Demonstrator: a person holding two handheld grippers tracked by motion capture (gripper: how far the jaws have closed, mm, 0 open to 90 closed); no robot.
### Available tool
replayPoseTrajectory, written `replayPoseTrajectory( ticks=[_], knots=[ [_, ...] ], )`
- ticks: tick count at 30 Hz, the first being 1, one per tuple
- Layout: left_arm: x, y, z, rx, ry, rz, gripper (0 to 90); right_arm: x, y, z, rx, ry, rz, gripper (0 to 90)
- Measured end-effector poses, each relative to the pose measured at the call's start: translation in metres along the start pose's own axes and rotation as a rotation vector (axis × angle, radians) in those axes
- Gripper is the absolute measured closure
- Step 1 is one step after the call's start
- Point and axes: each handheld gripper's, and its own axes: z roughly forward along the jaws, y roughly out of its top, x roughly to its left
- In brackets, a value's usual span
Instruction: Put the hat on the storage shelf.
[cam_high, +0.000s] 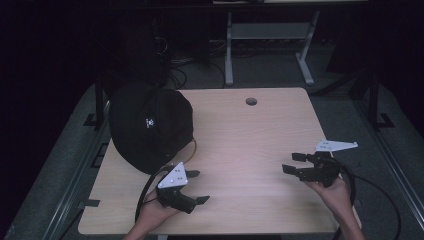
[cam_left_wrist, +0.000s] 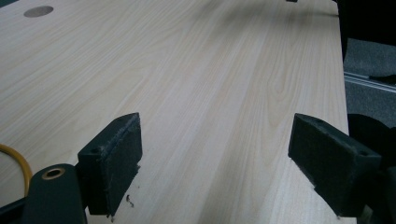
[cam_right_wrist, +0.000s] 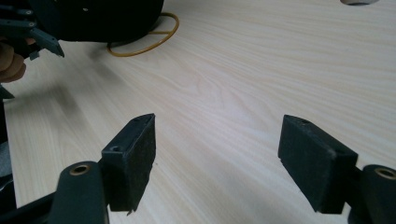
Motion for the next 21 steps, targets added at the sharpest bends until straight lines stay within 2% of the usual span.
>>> replayPoseTrajectory(
  ticks=[12,21],
  knots=[
    [0.000,-0.002,0.002,0.011,-0.006,-0.009,16.8,0.003,-0.029,-0.011,0.008,-0.017,0.029,26.5],
    [0.000,-0.002,0.003,0.016,-0.005,-0.012,16.8,0.006,-0.043,-0.019,-0.006,-0.025,0.044,26.5]
  ],
)
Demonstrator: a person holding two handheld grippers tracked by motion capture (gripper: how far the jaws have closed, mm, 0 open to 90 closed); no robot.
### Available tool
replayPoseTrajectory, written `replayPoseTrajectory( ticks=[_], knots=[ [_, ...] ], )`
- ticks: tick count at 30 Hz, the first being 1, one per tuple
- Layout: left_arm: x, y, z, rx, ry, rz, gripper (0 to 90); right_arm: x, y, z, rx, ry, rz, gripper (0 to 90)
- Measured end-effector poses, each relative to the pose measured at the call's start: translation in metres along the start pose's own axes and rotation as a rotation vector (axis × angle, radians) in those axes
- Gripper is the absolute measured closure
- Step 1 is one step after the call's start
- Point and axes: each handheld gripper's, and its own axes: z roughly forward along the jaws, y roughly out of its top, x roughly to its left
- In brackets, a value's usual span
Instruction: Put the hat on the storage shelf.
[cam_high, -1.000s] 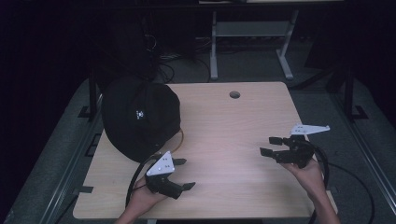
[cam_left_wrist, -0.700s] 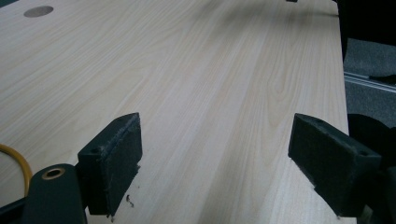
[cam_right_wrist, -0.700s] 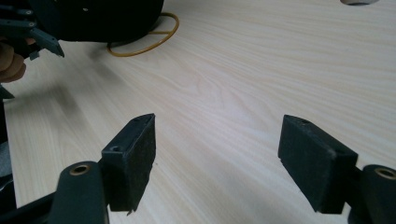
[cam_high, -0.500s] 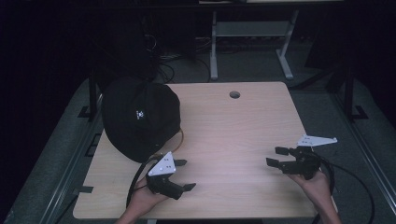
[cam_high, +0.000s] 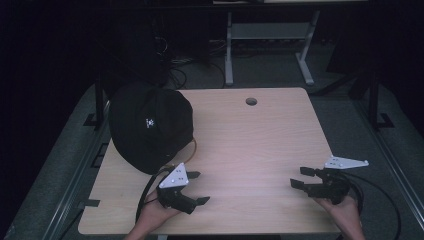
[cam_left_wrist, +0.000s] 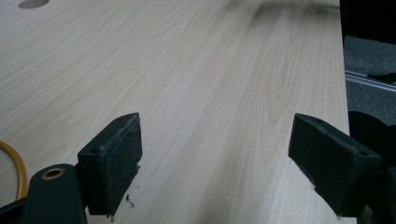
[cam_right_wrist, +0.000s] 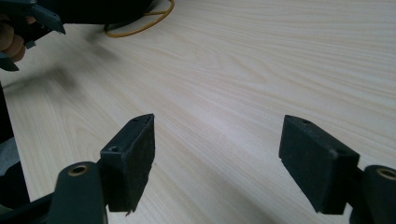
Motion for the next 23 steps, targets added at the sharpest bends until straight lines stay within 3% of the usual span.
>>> replayPoseTrajectory(
  ticks=[10,23],
  knots=[
    [0.000,-0.001,-0.001,0.008,-0.003,0.001,16.8,0.006,-0.016,-0.005,-0.005,-0.020,-0.015,26.5],
    [-0.001,-0.002,-0.001,0.016,0.003,0.004,16.8,0.029,-0.036,-0.010,-0.048,-0.036,-0.067,24.1]
  ],
)
